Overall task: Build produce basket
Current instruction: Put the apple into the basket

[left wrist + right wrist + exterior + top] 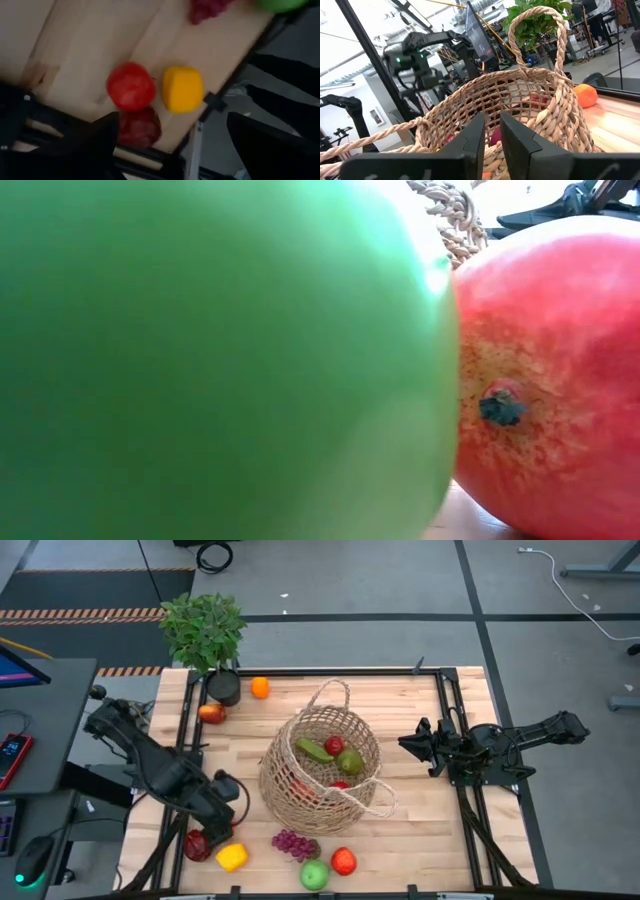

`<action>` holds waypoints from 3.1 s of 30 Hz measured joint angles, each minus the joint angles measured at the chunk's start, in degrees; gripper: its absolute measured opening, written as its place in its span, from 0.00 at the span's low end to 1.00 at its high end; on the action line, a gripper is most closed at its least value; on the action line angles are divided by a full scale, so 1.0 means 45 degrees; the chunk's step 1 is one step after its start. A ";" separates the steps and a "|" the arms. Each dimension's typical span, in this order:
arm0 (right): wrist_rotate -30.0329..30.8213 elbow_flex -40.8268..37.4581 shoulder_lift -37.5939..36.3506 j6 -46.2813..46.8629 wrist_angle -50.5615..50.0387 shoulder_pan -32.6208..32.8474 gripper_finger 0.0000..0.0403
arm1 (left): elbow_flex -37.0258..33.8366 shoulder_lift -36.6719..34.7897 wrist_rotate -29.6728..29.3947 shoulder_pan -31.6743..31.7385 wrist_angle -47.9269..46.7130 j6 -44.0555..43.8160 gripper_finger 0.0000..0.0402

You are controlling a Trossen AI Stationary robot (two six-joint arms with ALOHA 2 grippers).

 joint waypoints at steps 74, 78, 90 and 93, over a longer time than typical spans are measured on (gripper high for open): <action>0.0000 -0.0004 0.0000 0.0000 0.0000 -0.0005 0.16 | -0.6988 -0.0564 -0.0634 0.0917 0.5160 0.0020 0.81; -0.0003 -0.0004 0.0002 0.0000 -0.0002 -0.0003 0.16 | -0.6255 -0.2272 -0.2175 0.1641 0.4289 -0.0076 0.81; -0.0001 -0.0004 0.0004 0.0000 0.0000 -0.0004 0.16 | -0.2431 -0.5859 -0.6412 0.4141 0.4723 0.1495 0.81; -0.0003 -0.0004 0.0003 0.0000 -0.0003 0.0000 0.16 | -0.1358 -0.5995 -0.6880 0.4710 0.5476 0.2494 0.81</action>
